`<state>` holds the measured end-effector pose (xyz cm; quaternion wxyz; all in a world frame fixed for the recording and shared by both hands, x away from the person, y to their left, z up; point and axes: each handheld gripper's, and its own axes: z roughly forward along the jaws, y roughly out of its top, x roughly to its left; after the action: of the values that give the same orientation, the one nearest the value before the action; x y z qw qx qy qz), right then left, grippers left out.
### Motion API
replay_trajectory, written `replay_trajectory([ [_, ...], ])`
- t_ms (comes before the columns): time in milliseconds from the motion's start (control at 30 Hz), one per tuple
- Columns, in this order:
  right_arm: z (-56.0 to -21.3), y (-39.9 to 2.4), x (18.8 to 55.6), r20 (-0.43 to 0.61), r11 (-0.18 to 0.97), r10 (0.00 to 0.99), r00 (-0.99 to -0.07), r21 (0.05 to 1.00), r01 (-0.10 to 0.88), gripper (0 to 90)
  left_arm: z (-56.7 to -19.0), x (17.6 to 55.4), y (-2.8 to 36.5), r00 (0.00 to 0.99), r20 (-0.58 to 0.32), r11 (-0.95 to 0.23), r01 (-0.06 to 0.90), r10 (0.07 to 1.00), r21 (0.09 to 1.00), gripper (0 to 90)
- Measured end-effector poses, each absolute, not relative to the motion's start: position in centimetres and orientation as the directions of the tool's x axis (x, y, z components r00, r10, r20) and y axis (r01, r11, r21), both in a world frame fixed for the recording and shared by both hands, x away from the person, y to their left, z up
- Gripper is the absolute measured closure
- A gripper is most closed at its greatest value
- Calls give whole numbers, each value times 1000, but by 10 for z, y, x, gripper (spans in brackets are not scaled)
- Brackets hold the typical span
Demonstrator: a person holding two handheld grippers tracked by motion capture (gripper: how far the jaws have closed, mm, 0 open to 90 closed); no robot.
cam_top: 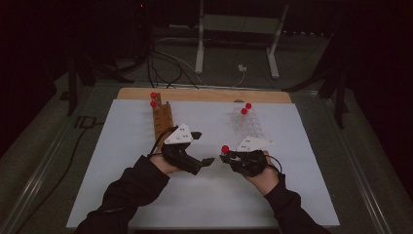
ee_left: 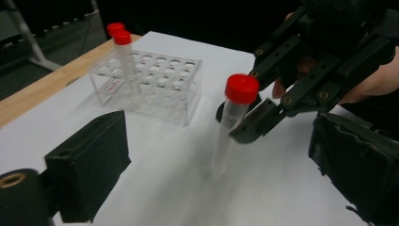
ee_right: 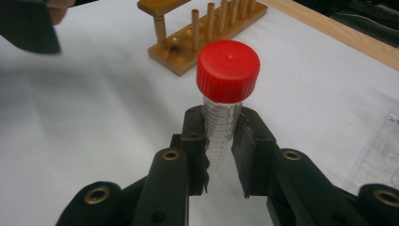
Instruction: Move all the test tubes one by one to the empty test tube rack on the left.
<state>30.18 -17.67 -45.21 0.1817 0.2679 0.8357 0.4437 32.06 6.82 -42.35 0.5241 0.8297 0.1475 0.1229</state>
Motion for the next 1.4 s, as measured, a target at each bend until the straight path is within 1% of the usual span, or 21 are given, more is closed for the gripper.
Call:
replay_trajectory([
  [133, -453, -175, 301, -66, 467, 603, -795, 837, 285, 747, -424, 321, 62, 934, 54, -409, 102, 352, 907, 161],
  [200, -453, -174, 301, -65, 468, 601, -797, 837, 285, 747, -424, 322, 58, 938, 54, -410, 97, 341, 907, 173],
  [267, -452, -174, 300, -66, 468, 598, -799, 838, 281, 746, -425, 322, 55, 941, 54, -411, 94, 333, 907, 219],
  [400, -452, -173, 299, -63, 467, 594, -802, 839, 280, 746, -426, 321, 48, 946, 65, -417, 77, 317, 905, 279],
  [433, -452, -173, 299, -65, 470, 592, -803, 838, 279, 747, -426, 321, 47, 946, 69, -418, 74, 316, 905, 317],
  [467, -452, -173, 299, -67, 471, 592, -803, 837, 277, 746, -426, 321, 45, 948, 70, -419, 71, 311, 905, 333],
  [667, -452, -171, 298, -69, 473, 585, -808, 838, 271, 746, -428, 322, 39, 949, 83, -423, 56, 303, 904, 474],
  [700, -451, -171, 298, -64, 472, 585, -808, 838, 275, 746, -429, 322, 38, 948, 86, -426, 56, 305, 903, 482],
  [767, -451, -171, 297, -65, 471, 584, -809, 839, 273, 746, -430, 322, 37, 949, 95, -430, 45, 300, 902, 536],
  [1067, -451, -171, 297, -61, 472, 582, -811, 838, 275, 746, -432, 324, 35, 952, 96, -432, 41, 292, 901, 695],
  [1400, -450, -172, 297, -59, 467, 583, -810, 841, 274, 746, -430, 326, 36, 956, 82, -423, 47, 282, 905, 716],
])
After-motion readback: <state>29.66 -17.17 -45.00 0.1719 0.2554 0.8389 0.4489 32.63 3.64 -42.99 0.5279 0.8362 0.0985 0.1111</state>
